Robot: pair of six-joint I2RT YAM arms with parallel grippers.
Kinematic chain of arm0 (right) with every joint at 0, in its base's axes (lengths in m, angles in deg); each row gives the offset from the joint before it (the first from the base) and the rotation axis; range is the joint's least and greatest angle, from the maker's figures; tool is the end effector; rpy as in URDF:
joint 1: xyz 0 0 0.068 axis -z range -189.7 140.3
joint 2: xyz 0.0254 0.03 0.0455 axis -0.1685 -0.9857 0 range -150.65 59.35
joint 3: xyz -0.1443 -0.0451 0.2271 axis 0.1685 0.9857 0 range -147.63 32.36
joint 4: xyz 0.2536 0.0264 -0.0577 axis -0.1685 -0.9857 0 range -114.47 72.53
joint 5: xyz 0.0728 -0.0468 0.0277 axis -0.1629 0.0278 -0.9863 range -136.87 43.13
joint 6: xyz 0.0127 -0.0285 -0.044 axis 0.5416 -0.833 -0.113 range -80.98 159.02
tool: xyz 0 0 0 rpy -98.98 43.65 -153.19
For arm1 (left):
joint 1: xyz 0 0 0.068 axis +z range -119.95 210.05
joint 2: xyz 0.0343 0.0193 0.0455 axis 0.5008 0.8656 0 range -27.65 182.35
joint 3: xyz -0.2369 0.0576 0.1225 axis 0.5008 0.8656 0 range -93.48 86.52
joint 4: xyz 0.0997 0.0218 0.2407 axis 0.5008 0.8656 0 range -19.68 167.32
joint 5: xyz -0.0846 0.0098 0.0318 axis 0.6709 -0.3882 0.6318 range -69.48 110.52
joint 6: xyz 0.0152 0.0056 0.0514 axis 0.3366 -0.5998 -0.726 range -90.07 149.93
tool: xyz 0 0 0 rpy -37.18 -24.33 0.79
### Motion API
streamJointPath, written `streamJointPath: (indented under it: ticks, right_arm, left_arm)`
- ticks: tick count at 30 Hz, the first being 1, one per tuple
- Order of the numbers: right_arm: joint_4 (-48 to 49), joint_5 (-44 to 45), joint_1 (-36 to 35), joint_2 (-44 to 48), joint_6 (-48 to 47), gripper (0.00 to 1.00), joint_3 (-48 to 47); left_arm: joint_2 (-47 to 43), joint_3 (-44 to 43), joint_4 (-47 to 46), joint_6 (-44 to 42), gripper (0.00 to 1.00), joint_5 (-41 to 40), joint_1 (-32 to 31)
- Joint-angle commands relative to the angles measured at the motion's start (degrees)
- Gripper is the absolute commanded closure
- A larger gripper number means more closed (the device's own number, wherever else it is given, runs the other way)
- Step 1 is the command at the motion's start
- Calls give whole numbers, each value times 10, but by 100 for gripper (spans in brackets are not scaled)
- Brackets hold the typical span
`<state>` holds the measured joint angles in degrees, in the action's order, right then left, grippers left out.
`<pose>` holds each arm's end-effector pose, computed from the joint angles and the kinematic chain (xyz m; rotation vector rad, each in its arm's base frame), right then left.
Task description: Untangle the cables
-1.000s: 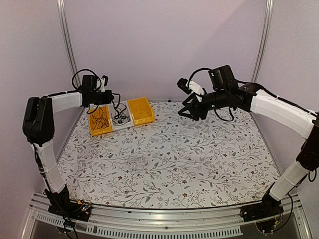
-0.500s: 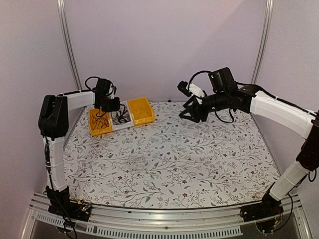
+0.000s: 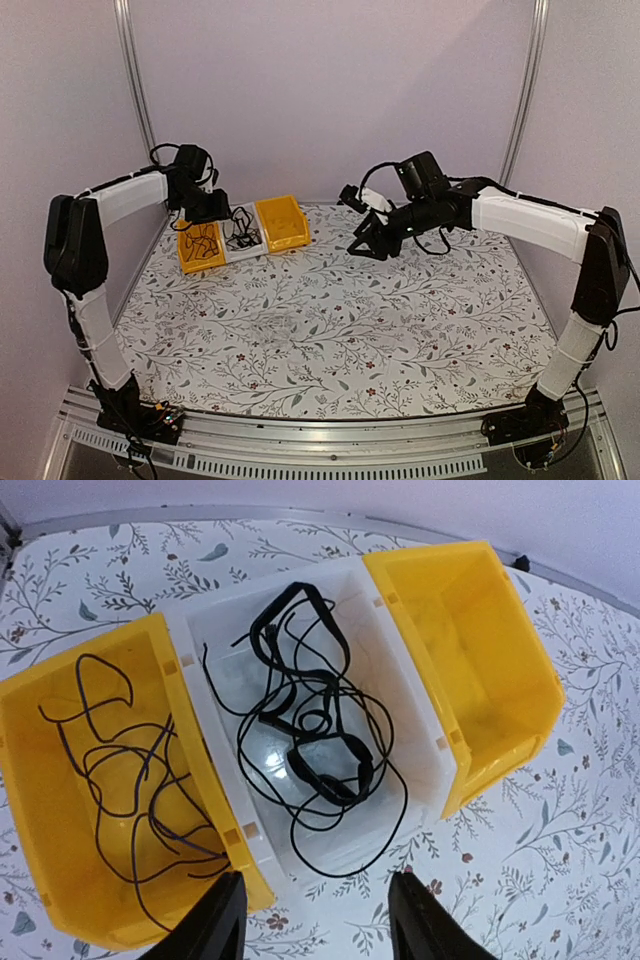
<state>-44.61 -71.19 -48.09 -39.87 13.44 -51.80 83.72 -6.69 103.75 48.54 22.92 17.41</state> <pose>0.2991 0.2556 0.2969 -1.3990 1.8269 0.6037 0.4248 -0.0968 0.2541 -0.1118 2.4898 -0.2841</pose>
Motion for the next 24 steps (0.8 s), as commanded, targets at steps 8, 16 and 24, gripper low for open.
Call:
streamJointPath:
  ticks: [8, 16, 24]
  right_arm:
    - [-24, -112, -26, -139, -45, 60, -109]
    - [-89, -185, -74, -248, -85, 50, -170]
    - [-85, -180, -100, -325, -47, 45, -216]
  left_arm:
    - [-252, 271, -106, -84, 48, 118, -112]
    - [-344, 405, -135, 16, 51, 176, -145]
    - [-404, 416, -101, 36, 50, 123, -146]
